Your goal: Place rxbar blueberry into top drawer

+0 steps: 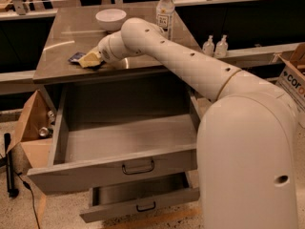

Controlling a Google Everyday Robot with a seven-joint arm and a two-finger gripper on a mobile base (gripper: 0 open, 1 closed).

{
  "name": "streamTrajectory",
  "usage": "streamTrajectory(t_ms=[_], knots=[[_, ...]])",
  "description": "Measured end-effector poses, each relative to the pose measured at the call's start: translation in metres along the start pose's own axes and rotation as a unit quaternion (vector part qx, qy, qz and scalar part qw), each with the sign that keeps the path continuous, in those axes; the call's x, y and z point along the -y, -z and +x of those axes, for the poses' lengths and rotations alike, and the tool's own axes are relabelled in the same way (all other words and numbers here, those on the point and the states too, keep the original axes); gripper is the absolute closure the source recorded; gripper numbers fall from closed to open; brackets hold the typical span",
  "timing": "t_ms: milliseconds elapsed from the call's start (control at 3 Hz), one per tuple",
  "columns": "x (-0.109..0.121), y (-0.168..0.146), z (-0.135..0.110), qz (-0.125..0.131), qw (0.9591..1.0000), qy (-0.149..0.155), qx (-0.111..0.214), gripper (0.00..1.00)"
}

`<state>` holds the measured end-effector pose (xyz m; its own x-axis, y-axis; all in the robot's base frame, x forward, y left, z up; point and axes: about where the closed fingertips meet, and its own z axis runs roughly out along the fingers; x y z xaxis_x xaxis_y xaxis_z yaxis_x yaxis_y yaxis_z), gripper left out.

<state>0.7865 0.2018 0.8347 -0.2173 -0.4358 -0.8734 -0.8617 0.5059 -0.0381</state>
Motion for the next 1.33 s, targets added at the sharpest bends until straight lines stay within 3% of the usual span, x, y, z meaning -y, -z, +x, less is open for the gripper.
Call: streamTrajectory(t_ms=[333, 667, 1000, 1333], knots=[[0.0, 0.0, 0.0, 0.0, 1.0, 0.0, 0.0, 1.0], [-0.004, 0.029, 0.001, 0.022, 0.9997, 0.004, -0.007, 1.0], [0.014, 0.119, -0.008, 0.114, 0.9934, 0.011, 0.002, 1.0], [-0.013, 0.147, -0.016, 0.128, 0.9916, 0.02, -0.004, 1.0]])
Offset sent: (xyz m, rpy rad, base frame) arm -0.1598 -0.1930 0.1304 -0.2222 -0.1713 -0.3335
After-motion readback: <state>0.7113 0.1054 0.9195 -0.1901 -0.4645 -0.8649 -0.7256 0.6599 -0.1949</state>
